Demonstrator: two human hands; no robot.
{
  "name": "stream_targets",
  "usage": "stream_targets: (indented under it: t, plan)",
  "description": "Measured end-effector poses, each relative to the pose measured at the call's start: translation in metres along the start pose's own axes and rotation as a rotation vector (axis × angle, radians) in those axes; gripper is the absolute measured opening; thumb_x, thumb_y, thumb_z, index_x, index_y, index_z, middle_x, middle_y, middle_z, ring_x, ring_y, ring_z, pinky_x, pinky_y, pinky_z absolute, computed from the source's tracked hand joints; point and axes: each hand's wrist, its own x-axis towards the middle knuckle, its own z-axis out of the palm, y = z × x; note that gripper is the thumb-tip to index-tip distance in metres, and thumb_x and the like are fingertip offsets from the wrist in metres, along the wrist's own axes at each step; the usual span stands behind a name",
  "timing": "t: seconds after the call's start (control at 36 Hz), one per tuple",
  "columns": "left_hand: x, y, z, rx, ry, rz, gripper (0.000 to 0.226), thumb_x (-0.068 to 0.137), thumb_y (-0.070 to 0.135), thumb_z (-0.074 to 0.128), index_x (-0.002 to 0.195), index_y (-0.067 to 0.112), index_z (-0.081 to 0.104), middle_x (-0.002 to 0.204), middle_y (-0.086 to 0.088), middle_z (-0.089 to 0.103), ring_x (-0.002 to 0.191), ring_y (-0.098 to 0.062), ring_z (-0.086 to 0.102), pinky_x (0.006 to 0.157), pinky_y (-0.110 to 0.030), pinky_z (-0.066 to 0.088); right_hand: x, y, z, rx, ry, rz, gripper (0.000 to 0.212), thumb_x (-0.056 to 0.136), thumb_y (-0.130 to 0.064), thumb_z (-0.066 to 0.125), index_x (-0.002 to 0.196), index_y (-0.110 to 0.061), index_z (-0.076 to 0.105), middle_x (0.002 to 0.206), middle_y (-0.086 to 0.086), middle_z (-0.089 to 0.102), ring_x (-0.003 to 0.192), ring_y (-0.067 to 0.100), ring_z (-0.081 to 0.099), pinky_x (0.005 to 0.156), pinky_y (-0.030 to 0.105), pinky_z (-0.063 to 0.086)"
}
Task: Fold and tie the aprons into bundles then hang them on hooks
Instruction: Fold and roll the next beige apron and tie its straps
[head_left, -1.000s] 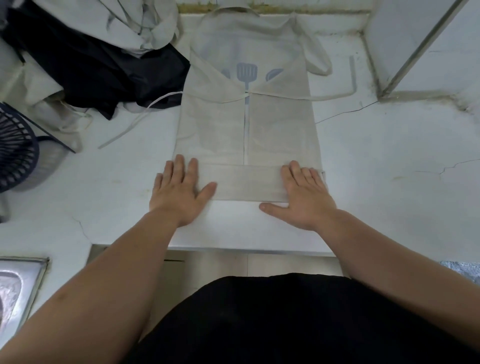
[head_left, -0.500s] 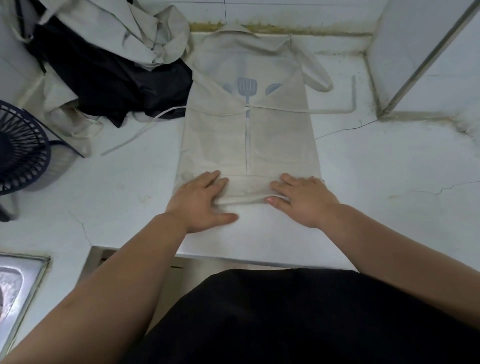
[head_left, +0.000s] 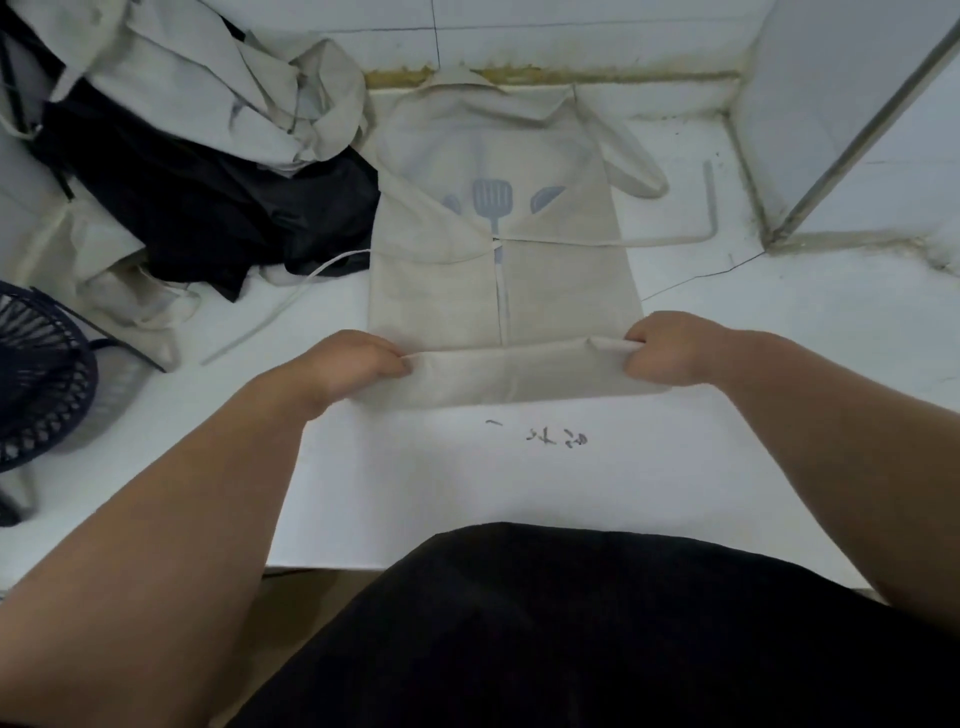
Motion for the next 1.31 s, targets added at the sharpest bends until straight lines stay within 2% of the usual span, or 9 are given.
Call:
stream_targets:
  t: [0.17,0.31,0.53,0.64,0.72,0.81,0.92,1.17,1.31]
  plan:
    - [0.023,-0.02,-0.006,-0.211,0.103,-0.034,0.01,0.09,0.02,0.064,0.088,0.011,0.067,0.097,-0.011,0.069,0.093,-0.032,0.063,0.083,-0.039,0.049,0.016,0.01,0.003,0.172,0.109,0.148,0.01,0.083,-0.017,0.059,0.09,-0.009,0.058,0.099,0.011,0.057,0.095,0.028,0.053,0.06,0.026,0.033]
    - [0.038,-0.029,0.011,0.228,0.403,0.039,0.039,0.096,0.043,0.048,0.072,0.013,0.041,0.071,0.0,0.048,0.077,-0.025,0.048,0.065,-0.032,0.034,0.024,0.008,0.013,0.208,0.139,0.292,0.03,0.086,-0.016,0.054,0.113,-0.004,0.052,0.124,0.016,0.054,0.116,0.032,0.05,0.079,0.026,0.034]
    - [0.037,-0.025,0.04,0.454,0.634,-0.05,0.04,0.1,0.04,0.04,0.117,0.004,0.042,0.108,-0.015,0.054,0.1,-0.034,0.053,0.069,-0.038,0.038,0.021,0.001,0.032,0.441,0.292,0.492,0.051,0.085,-0.026,0.056,0.126,-0.007,0.034,0.12,0.017,0.054,0.111,0.036,0.053,0.084,0.037,0.042]
    - [0.035,-0.029,0.055,0.584,0.73,0.144,0.051,0.095,0.016,0.052,0.143,0.007,0.035,0.147,-0.018,0.035,0.129,-0.038,0.037,0.093,-0.048,0.039,0.018,-0.018,0.045,-0.069,0.502,0.269,0.055,0.091,-0.028,0.044,0.143,-0.02,0.027,0.135,0.013,0.043,0.122,0.033,0.042,0.1,0.043,0.03]
    - [0.036,-0.022,0.073,0.72,0.429,0.682,0.048,0.096,0.027,0.044,0.141,0.011,0.046,0.148,-0.019,0.039,0.135,-0.039,0.038,0.103,-0.058,0.037,0.02,-0.04,0.061,-0.126,0.363,-0.119,0.052,0.098,-0.044,0.021,0.148,-0.029,0.023,0.156,0.005,0.019,0.139,0.028,0.02,0.114,0.044,0.002]
    - [0.028,-0.013,0.089,0.863,0.03,0.546,0.064,0.096,0.059,0.013,0.153,0.032,0.004,0.161,0.002,-0.01,0.148,-0.02,-0.01,0.12,-0.046,-0.002,0.026,-0.051,0.076,-0.135,0.171,-0.163,0.06,0.097,-0.055,0.014,0.151,-0.032,0.003,0.16,-0.001,-0.005,0.145,0.027,0.001,0.117,0.044,-0.011]
    - [0.03,-0.017,0.085,0.943,0.047,0.378,0.074,0.089,0.072,0.014,0.148,0.039,-0.016,0.156,0.003,-0.03,0.144,-0.02,-0.027,0.117,-0.045,-0.013,0.031,-0.034,0.074,-0.209,0.141,-0.204,0.091,0.075,-0.082,0.006,0.151,-0.032,-0.004,0.159,-0.001,-0.012,0.146,0.025,-0.002,0.118,0.039,-0.011]
    - [0.03,-0.015,0.052,0.829,0.083,0.347,0.097,0.081,0.073,0.046,0.154,0.026,0.003,0.161,0.01,-0.006,0.147,-0.008,-0.003,0.118,-0.036,0.002,0.028,-0.023,0.049,-0.184,0.167,-0.198,0.083,0.082,-0.072,-0.001,0.148,-0.028,0.023,0.157,0.0,0.019,0.139,0.024,0.027,0.116,0.033,0.013]
    - [0.036,-0.002,0.031,0.739,0.082,0.394,0.044,0.09,0.035,0.059,0.133,0.024,0.054,0.14,0.001,0.044,0.127,-0.02,0.046,0.103,-0.037,0.04,0.022,-0.035,0.023,-0.093,0.125,-0.147,0.052,0.099,-0.053,0.017,0.123,-0.024,0.052,0.124,0.0,0.056,0.114,0.025,0.051,0.088,0.036,0.04]
